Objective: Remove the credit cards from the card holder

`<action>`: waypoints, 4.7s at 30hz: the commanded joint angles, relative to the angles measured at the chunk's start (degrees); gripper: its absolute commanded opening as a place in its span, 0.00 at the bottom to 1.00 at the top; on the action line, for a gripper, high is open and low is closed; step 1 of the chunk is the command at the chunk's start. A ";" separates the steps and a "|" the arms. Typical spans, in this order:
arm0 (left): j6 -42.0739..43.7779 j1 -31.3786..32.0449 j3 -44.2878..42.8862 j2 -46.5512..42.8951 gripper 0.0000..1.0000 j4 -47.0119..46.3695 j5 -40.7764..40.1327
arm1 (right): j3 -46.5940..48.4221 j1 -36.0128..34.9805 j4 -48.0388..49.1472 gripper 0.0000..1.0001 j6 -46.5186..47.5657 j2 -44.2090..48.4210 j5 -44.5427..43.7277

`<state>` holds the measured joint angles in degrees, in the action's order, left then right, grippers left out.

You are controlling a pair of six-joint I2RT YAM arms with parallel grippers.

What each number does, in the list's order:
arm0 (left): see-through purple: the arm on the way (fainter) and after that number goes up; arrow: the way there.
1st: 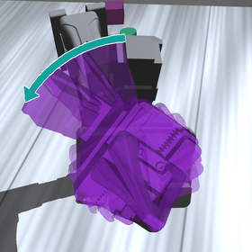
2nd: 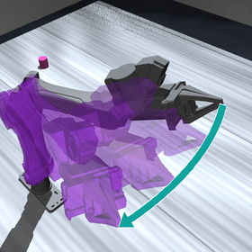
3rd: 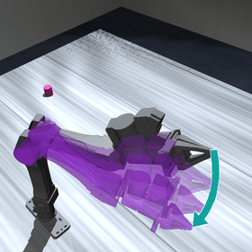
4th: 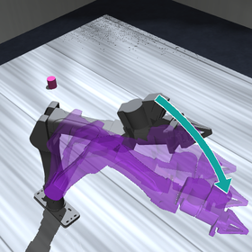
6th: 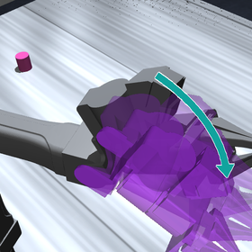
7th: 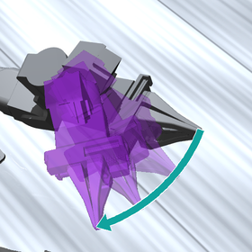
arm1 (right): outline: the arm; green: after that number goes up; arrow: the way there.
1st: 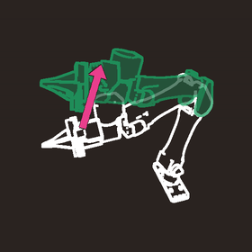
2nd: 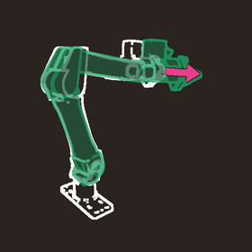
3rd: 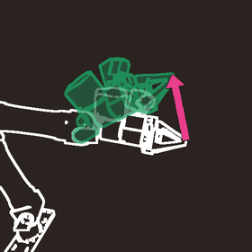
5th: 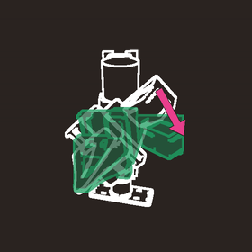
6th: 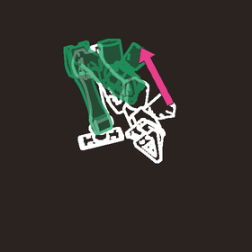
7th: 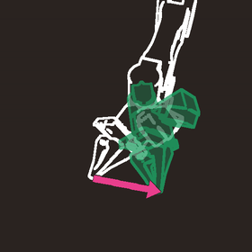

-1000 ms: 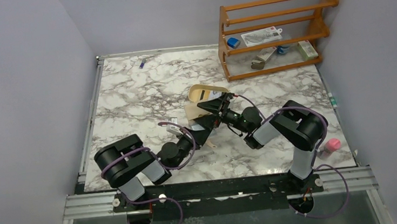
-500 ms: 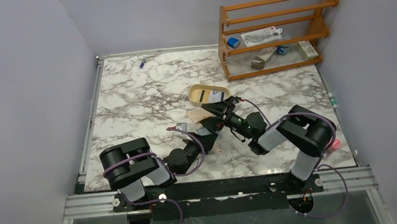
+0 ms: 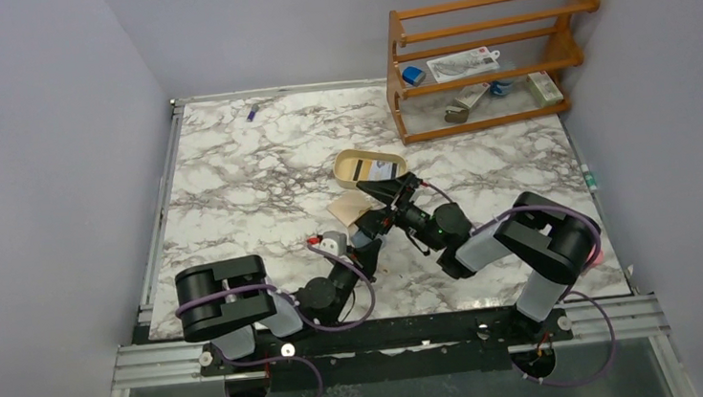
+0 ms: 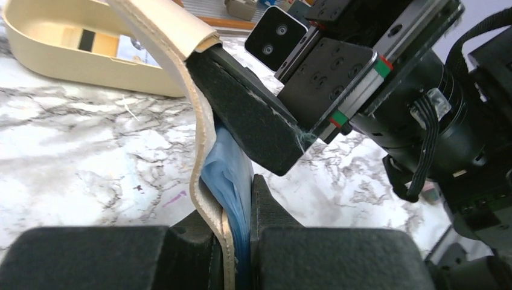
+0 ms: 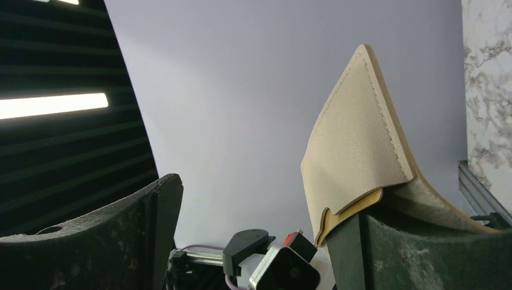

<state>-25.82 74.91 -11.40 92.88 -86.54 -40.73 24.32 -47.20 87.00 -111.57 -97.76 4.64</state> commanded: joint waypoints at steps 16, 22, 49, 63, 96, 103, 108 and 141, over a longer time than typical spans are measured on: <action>11.47 5.07 -1.31 -6.86 0.00 -16.03 -5.56 | 6.97 -1.04 6.56 0.71 -9.37 -5.92 -5.19; 7.09 2.12 1.28 -9.65 0.00 -16.08 -9.60 | 6.30 -1.11 7.85 0.72 -9.45 -5.81 -5.14; 3.43 -1.80 1.57 -7.78 0.00 -15.95 -12.27 | 10.05 -2.88 7.39 0.44 -7.48 -6.90 -1.35; 0.64 -3.22 2.23 -7.67 0.00 -15.95 -17.01 | 10.62 -6.29 7.29 0.46 -7.22 -8.38 -0.63; -17.58 -5.29 2.18 -11.26 0.00 -9.26 -26.20 | 11.79 -6.94 8.39 0.36 -7.93 -11.27 -2.80; -17.29 -5.16 1.51 -9.86 0.00 -10.27 -23.11 | 14.69 -6.94 9.33 0.42 -9.10 -14.62 -3.56; -19.50 -4.21 1.52 -7.33 0.00 -10.34 -20.01 | 17.71 -6.92 8.64 0.50 -9.11 -16.80 -2.79; -55.94 4.26 5.51 11.82 0.00 -16.18 -34.59 | 20.33 -6.85 -2.98 0.53 -6.36 -11.14 0.95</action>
<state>-72.01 78.52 -8.05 100.84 -87.37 -75.09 43.99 -54.11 76.69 -115.77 -113.45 6.66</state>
